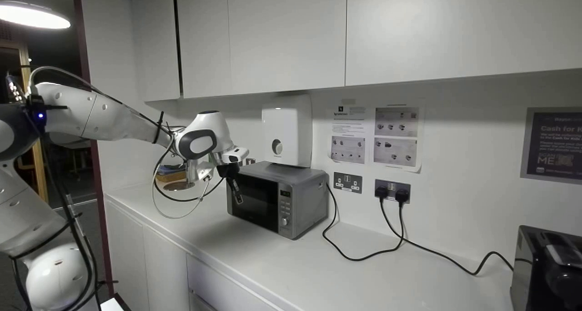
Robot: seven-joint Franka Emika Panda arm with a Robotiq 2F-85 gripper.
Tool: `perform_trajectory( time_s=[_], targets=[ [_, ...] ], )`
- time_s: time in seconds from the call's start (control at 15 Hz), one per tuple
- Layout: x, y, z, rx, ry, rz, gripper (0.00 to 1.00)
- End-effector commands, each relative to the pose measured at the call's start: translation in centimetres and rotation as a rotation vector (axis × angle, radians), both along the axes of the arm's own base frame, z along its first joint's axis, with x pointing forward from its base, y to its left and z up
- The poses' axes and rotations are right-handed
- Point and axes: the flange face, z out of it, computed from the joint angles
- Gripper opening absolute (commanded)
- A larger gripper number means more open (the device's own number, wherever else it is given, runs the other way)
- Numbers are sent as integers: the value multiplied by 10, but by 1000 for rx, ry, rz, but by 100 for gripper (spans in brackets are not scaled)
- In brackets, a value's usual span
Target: Press a button on the microwave
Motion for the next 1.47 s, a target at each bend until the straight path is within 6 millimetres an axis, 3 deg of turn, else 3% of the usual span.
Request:
perform_trajectory(
  time_s=[0.0,0.73,0.8,0.87,1.4],
  targets=[
    [-15,-3,15,-29,14,54,0],
    [-24,-1,25,-68,14,164,0],
    [-24,-1,25,-67,13,166,7],
    [-24,-1,25,-65,8,169,27],
    [-24,0,25,-64,4,169,85]
  ],
)
